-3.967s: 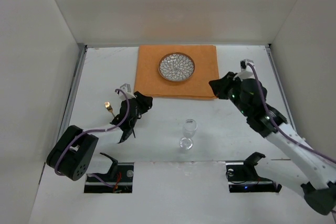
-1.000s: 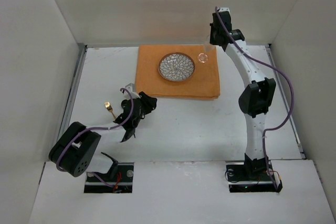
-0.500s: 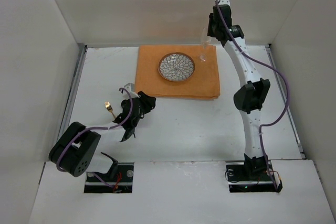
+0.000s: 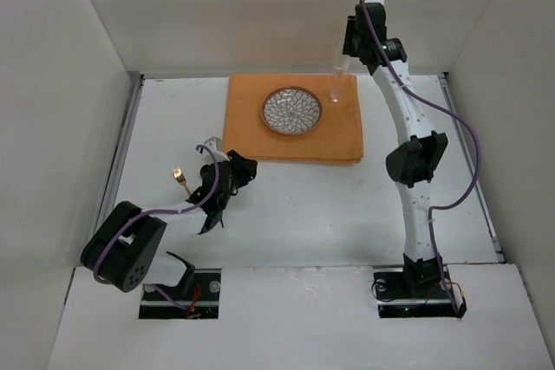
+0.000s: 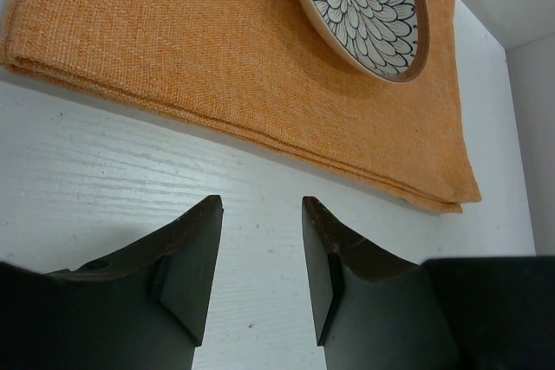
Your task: Set the dinner table for one person
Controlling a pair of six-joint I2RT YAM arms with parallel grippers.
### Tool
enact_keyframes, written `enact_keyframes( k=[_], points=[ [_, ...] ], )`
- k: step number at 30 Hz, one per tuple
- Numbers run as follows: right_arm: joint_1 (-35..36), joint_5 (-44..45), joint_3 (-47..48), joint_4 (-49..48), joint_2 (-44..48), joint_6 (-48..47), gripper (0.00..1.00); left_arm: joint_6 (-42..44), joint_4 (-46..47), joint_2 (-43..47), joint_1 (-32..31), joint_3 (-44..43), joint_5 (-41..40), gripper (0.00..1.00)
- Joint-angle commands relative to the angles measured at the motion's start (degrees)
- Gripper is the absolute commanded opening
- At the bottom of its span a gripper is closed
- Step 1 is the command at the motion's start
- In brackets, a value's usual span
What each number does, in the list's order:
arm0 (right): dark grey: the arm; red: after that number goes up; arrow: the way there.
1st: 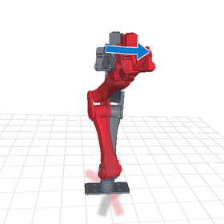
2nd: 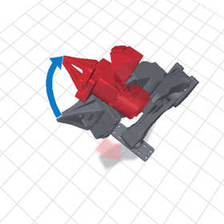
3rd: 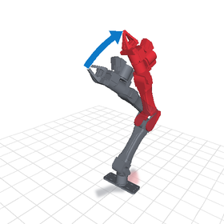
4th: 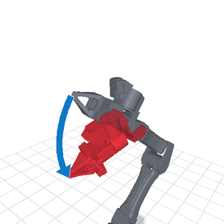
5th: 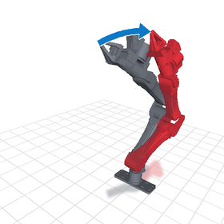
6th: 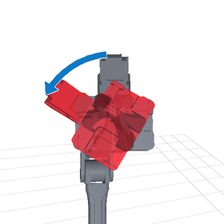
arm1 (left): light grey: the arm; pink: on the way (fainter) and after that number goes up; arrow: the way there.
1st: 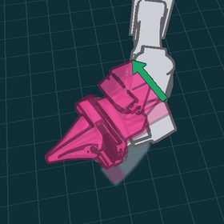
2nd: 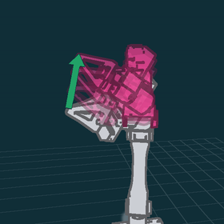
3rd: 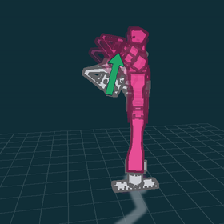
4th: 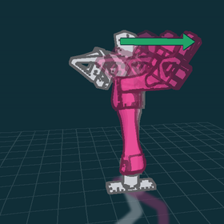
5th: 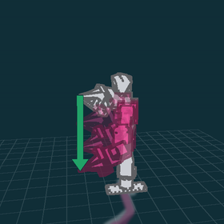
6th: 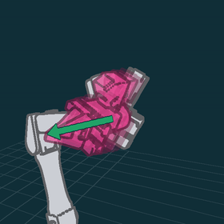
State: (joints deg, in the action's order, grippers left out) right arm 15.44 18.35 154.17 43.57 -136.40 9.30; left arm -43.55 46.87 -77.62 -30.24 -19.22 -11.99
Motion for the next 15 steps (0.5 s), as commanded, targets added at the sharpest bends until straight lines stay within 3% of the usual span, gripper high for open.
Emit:
enact_keyframes(
  k=[1, 5, 8, 13, 15],
  points=[
    [-0.11, -0.15, 2.54, -0.51, 7.37, 0.81, 0.46, 0.66, 2.79, 1.25, 0.40, -0.73, -0.49, 0.39],
    [0.33, 0.02, 0.70, -0.77, 12.11, 0.63, 0.48, 1.54, 2.08, 1.86, 0.31, -0.90, -1.72, 0.39],
    [1.65, 0.11, -6.74, -2.78, 19.12, 0.98, 0.51, 2.77, 1.21, 3.70, 0.05, -0.90, -2.68, 0.40],
    [5.25, 0.02, -37.46, -18.22, 40.37, 1.86, 0.48, 4.52, -6.42, 8.44, -0.48, -3.09, -4.88, 0.40],
    [7.35, -0.50, -54.33, -26.74, 51.00, 5.44, 0.31, 5.14, -11.08, 11.08, -0.65, -4.24, -5.94, 0.41]
  ],
)
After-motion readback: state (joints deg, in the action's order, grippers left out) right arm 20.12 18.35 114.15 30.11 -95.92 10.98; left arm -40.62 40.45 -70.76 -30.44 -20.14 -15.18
